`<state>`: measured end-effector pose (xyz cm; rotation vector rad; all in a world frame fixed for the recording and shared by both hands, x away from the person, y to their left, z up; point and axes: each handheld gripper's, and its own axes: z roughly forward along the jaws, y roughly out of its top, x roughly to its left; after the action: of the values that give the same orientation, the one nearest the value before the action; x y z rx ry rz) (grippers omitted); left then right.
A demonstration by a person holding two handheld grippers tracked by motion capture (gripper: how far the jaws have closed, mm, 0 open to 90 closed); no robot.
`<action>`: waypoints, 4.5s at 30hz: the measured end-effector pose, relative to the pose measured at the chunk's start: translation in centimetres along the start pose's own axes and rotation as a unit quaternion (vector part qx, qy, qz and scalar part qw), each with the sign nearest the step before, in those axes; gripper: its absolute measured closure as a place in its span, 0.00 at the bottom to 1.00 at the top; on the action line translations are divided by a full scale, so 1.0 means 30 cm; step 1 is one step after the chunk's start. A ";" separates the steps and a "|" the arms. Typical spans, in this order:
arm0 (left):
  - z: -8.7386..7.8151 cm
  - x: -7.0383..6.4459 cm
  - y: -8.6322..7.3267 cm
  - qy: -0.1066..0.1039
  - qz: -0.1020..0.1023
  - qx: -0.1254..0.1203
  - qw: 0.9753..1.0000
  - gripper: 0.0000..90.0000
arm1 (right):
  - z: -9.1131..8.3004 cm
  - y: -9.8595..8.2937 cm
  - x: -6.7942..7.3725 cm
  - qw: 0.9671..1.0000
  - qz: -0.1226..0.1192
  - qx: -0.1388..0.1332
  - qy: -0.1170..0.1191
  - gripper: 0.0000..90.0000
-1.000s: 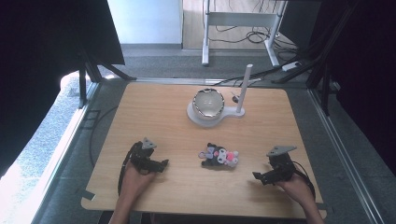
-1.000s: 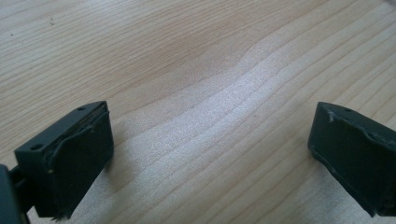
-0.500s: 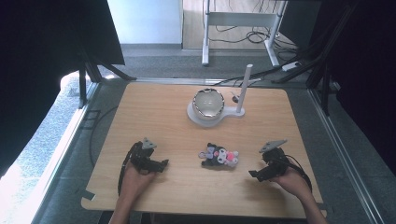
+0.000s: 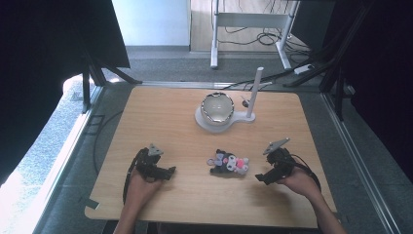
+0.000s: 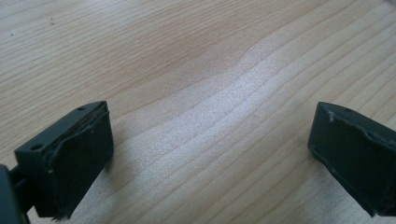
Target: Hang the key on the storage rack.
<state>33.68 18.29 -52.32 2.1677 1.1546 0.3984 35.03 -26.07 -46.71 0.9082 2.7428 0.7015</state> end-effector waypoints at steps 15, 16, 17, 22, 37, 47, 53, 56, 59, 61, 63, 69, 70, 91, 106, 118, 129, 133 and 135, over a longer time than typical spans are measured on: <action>0.000 0.000 0.000 0.000 0.000 0.000 1.000 0.00 | 0.048 0.110 0.032 0.997 -0.056 0.041 0.018 0.06; 0.000 0.000 0.000 0.000 0.000 0.000 1.000 0.00 | 0.052 0.119 0.035 0.997 -0.059 0.044 0.019 0.06; 0.000 0.000 0.000 0.000 0.000 0.000 1.000 0.00 | 0.057 0.127 0.037 0.997 -0.065 0.045 0.022 0.06; 0.000 -0.001 0.000 0.000 -0.002 -0.001 1.000 0.00 | 0.082 0.178 0.058 0.994 -0.087 0.060 0.031 0.08; 0.000 0.000 0.000 0.000 0.000 0.000 1.000 0.00 | 0.163 0.292 0.099 0.984 -0.129 0.116 0.048 0.18; 0.000 0.000 0.000 0.000 0.000 0.000 1.000 0.00 | 0.212 0.341 0.123 0.970 -0.165 0.171 0.052 0.37; -0.001 0.001 0.000 0.000 0.002 0.002 1.000 0.00 | 0.206 0.352 0.120 0.969 -0.161 0.173 0.071 0.47; -0.001 0.002 0.000 0.000 0.004 0.002 1.000 0.00 | 0.181 0.358 0.113 0.971 -0.159 0.162 0.070 0.48; -0.001 0.002 0.000 0.000 0.004 0.002 1.000 0.00 | 0.160 0.362 0.106 0.973 -0.151 0.157 0.073 0.48; 0.000 0.001 0.000 0.000 0.002 0.001 1.000 0.00 | 0.134 0.364 0.093 0.975 -0.148 0.151 0.069 0.48; 0.000 0.001 0.000 0.000 0.002 0.001 1.000 0.00 | 0.120 0.362 0.084 0.976 -0.147 0.149 0.068 0.48; 0.000 0.001 0.000 0.000 0.001 0.000 1.000 0.00 | 0.082 0.352 0.058 0.978 -0.133 0.146 0.067 0.48; 0.000 0.001 0.000 0.000 0.001 0.000 1.000 0.00 | 0.082 0.352 0.058 0.978 -0.133 0.146 0.067 0.48; 0.001 0.000 0.000 0.001 -0.001 -0.001 1.000 0.00 | -0.057 0.330 -0.072 0.988 -0.081 0.123 0.042 0.48; 0.001 0.000 0.000 0.001 -0.001 -0.001 1.000 0.00 | -0.165 0.330 -0.180 0.993 -0.043 0.108 0.018 0.48; 0.000 0.000 0.000 0.001 -0.001 -0.001 1.000 0.00 | -0.255 0.347 -0.270 0.996 -0.014 0.092 -0.006 0.48; 0.001 0.000 0.000 0.001 -0.001 -0.001 1.000 0.00 | -0.324 0.369 -0.339 0.996 0.006 0.081 -0.026 0.48; 0.000 0.000 0.000 0.000 -0.001 -0.001 1.000 0.00 | -0.358 0.387 -0.369 0.997 0.011 0.073 -0.037 0.48; 0.000 0.000 0.000 0.000 -0.001 -0.001 1.000 0.00 | -0.364 0.391 -0.373 0.997 0.013 0.073 -0.038 0.48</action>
<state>33.69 18.29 -52.31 2.1643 1.1566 0.3990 46.83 -28.69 -31.35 0.9808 2.7474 0.4654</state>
